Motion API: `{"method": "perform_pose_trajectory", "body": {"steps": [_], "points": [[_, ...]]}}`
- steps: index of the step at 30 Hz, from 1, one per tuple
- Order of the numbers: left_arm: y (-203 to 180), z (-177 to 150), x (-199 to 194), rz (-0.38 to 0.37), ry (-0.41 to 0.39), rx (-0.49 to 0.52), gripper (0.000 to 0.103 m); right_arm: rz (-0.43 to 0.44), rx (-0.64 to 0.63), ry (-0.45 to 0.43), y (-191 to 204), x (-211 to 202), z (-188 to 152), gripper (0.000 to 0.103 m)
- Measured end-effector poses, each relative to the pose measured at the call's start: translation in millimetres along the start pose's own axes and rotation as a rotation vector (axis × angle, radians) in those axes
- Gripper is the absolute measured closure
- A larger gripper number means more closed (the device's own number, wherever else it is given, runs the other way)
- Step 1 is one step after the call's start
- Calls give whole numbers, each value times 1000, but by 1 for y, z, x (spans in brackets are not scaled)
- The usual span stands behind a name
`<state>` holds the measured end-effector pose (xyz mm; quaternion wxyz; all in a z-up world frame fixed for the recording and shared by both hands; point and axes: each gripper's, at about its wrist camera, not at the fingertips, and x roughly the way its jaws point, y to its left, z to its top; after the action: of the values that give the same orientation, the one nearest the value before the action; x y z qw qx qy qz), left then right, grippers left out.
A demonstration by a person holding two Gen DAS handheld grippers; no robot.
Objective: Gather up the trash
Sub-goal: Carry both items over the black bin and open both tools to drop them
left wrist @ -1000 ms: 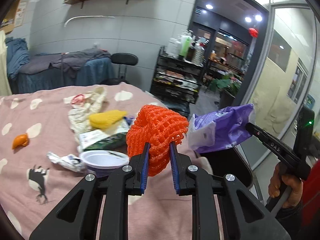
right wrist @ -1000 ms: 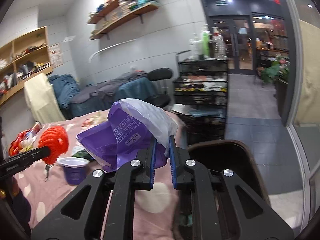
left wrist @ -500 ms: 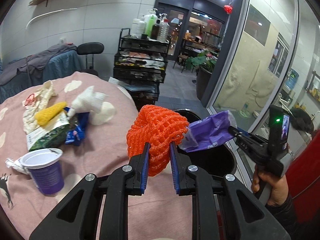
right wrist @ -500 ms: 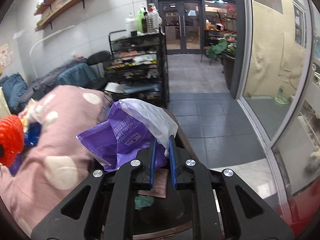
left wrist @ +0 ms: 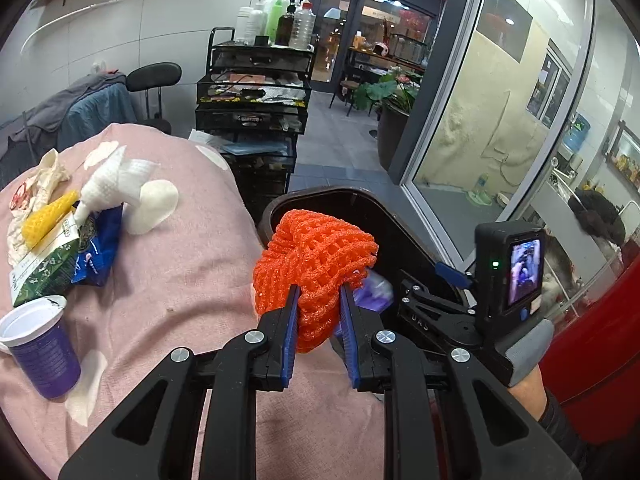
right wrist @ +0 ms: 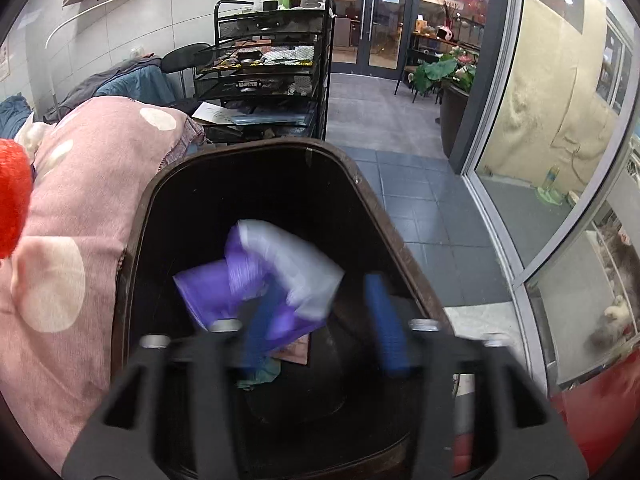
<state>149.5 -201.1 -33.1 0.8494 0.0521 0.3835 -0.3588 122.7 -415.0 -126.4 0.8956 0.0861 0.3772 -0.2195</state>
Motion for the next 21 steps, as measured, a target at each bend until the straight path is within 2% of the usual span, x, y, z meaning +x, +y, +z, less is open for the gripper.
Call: {"method": "perform_pose_trajectory", "body": {"steps": [3, 8, 15, 21], "points": [[-1, 1, 6, -15, 18, -1, 83, 7, 10, -10, -3, -6, 0, 41], [-9, 6, 14, -32, 40, 16, 83, 16, 72, -42, -14, -22, 6, 31], [-28, 13, 31, -58, 76, 63, 83, -10, 153, -78, -38, -40, 16, 27], [-45, 13, 51, -56, 125, 120, 83, -31, 202, -69, -55, -40, 20, 26]]}}
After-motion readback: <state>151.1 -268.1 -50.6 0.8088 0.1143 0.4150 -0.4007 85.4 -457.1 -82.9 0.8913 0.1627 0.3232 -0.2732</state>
